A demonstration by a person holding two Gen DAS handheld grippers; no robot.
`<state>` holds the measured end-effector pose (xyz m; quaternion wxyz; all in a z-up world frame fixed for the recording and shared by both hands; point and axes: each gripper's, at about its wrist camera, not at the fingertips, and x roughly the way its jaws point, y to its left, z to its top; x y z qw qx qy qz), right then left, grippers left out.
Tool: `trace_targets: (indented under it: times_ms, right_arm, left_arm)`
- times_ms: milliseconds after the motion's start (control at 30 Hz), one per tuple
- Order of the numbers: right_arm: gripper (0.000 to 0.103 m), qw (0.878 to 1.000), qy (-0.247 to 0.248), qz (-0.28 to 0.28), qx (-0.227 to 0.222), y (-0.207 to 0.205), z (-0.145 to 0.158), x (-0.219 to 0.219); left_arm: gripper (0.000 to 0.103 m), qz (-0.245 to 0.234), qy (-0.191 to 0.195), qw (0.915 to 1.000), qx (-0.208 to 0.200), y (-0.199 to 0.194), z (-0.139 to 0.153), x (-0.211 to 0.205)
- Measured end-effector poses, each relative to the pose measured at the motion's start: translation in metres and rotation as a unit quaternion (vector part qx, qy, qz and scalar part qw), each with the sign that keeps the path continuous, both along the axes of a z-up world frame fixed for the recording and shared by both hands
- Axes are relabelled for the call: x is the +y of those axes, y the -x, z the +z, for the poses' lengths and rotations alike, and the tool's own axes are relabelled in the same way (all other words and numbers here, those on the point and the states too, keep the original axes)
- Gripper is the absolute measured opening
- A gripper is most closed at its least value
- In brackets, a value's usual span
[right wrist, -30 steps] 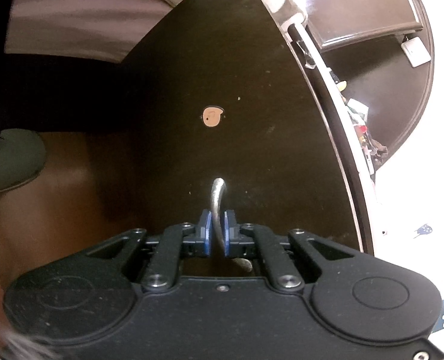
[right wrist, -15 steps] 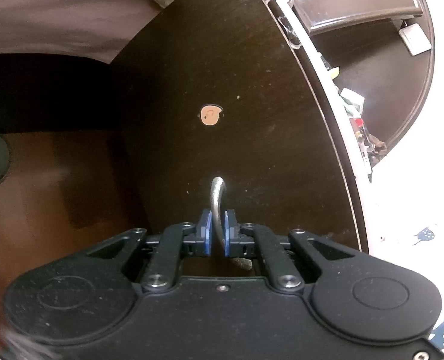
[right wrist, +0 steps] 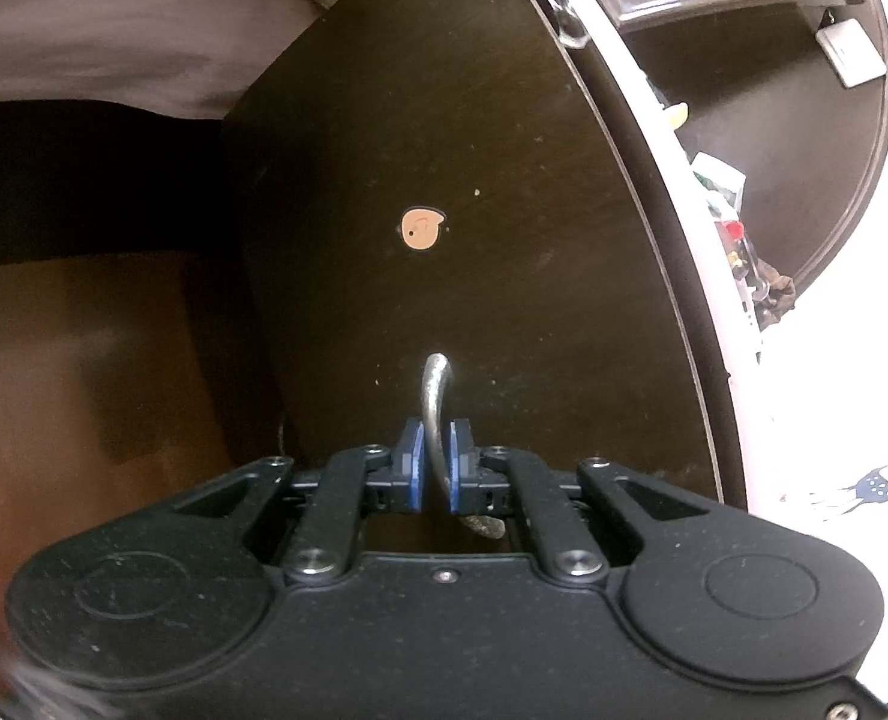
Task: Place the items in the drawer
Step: 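Open the right tool and pull it back from the drawer handle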
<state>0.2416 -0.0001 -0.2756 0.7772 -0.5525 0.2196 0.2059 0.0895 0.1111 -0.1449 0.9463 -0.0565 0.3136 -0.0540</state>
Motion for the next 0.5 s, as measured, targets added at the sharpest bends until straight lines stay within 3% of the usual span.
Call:
trace_targets:
  times_ms: [500]
  right_arm:
    - [0.0,1.0,0.001,-0.031,0.005,-0.027,-0.009,0.005]
  left_arm:
    - [0.064,0.012,0.013,0.9998,0.009,-0.008,-0.004,0.007]
